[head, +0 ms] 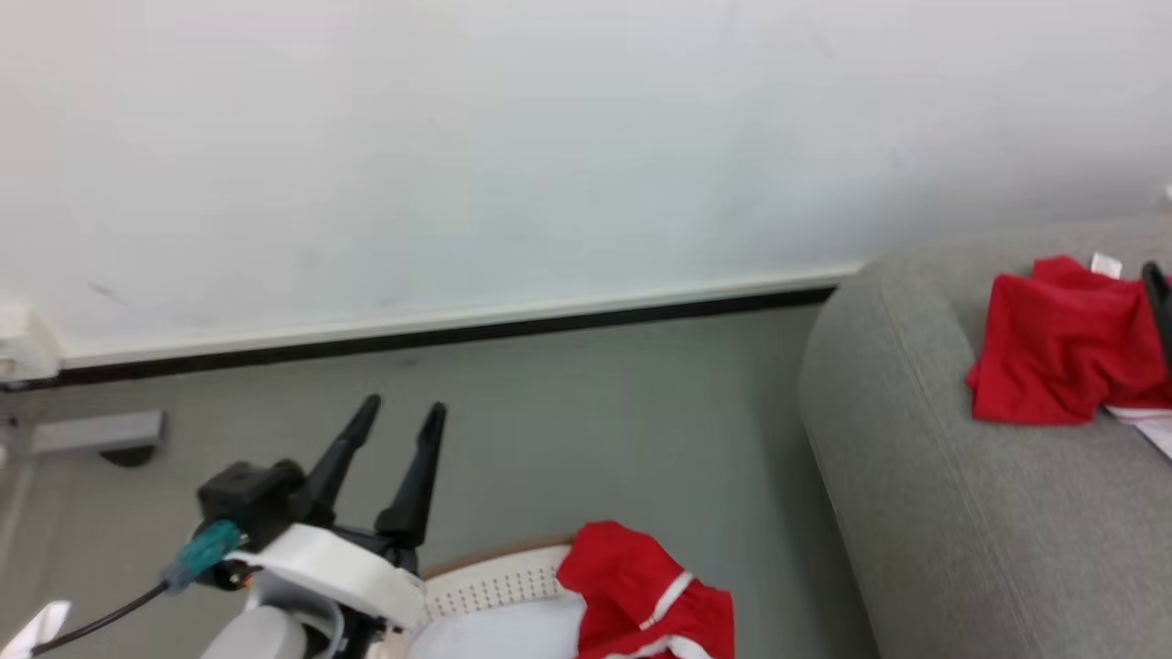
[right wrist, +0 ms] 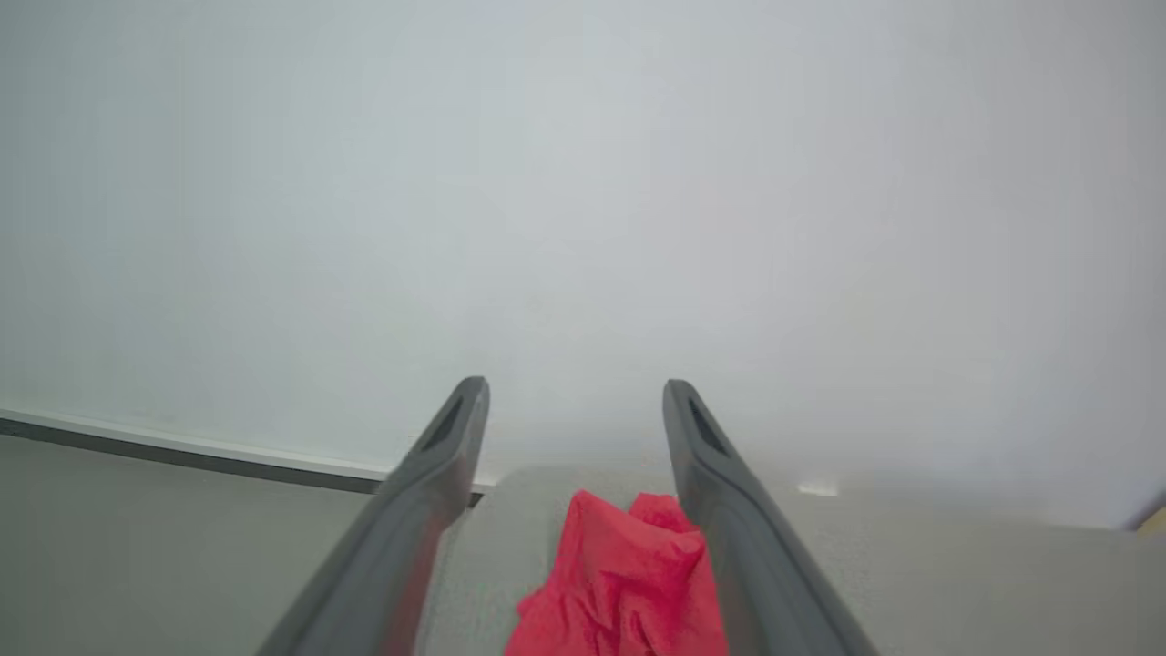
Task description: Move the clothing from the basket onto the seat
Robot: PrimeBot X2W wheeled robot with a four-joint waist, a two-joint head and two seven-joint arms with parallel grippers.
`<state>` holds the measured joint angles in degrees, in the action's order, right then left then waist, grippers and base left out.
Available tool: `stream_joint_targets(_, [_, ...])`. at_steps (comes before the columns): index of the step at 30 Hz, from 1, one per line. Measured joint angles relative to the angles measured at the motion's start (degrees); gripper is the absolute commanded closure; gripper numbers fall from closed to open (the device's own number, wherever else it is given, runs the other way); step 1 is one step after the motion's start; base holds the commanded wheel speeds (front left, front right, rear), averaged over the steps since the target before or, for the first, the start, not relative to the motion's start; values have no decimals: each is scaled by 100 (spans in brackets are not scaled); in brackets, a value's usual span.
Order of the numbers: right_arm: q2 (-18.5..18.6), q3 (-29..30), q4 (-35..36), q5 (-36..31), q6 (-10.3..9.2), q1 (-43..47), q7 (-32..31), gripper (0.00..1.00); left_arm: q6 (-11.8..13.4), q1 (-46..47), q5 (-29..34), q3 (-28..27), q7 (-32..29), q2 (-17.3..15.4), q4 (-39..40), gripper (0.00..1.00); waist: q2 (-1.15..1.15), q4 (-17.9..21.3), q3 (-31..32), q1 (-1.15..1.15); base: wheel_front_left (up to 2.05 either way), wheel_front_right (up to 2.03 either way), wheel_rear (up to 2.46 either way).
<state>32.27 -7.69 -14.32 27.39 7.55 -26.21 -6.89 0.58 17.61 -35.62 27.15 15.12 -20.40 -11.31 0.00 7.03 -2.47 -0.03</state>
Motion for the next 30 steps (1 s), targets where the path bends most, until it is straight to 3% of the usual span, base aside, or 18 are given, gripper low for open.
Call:
stream_joint_targets(12, [-1517,459,890,-432,0,1610,1386,0,157,-975,515,-1317,1,355,147,0,0,-505,462,1,0,0,0])
stream_joint_targets(20, [-2295,521,746,-889,0,2484,2061,0,-136,-1477,1003,-1945,1,843,209,0,0,-591,447,2,0,0,0])
stream_joint_targets(30, [-2521,298,595,-1063,0,2491,2168,0,-524,-1569,1450,-2377,1,1249,107,0,0,-530,383,3,0,0,0])
